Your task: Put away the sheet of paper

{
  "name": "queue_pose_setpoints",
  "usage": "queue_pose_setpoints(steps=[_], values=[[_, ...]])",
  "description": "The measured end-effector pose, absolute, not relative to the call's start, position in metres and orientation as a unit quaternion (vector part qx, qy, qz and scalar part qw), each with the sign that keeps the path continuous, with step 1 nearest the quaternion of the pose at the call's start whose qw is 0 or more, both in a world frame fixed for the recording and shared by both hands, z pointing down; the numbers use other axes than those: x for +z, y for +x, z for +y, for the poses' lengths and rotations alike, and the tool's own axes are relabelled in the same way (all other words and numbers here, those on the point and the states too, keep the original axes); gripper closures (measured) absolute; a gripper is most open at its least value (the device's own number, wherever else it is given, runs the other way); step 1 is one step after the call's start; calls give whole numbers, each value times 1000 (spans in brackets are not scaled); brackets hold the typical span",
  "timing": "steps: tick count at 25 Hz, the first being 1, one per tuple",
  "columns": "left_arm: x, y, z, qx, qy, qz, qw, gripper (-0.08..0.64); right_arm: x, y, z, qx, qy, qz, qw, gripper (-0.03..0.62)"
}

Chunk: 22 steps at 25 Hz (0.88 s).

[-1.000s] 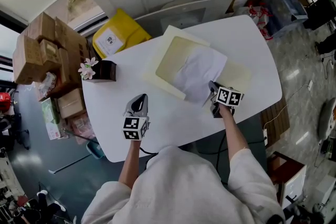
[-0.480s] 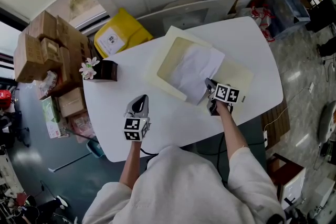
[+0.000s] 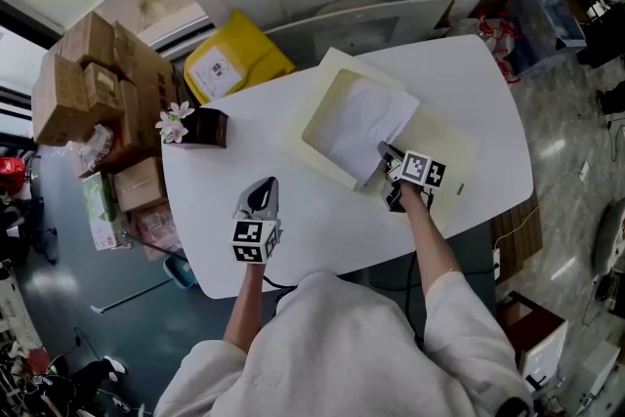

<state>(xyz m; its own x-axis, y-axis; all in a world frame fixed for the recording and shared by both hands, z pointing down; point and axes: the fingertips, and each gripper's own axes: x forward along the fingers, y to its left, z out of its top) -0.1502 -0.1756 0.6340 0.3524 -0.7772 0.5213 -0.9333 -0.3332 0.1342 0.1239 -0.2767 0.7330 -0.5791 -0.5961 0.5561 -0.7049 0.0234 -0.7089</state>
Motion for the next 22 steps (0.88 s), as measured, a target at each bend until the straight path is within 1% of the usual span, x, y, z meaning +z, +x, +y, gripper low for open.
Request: queue_pose_setpoints(steps=[10, 18, 22], values=[[634, -166, -172, 189, 784, -552, 214, 555, 733, 95, -292, 560, 427, -709, 17, 589], [634, -174, -171, 187, 778, -559, 215, 555, 733, 75, -299, 570, 407, -713, 27, 589], [633, -176, -173, 185, 777, -561, 216, 555, 732, 76, -297, 591, 412, -693, 0, 589]])
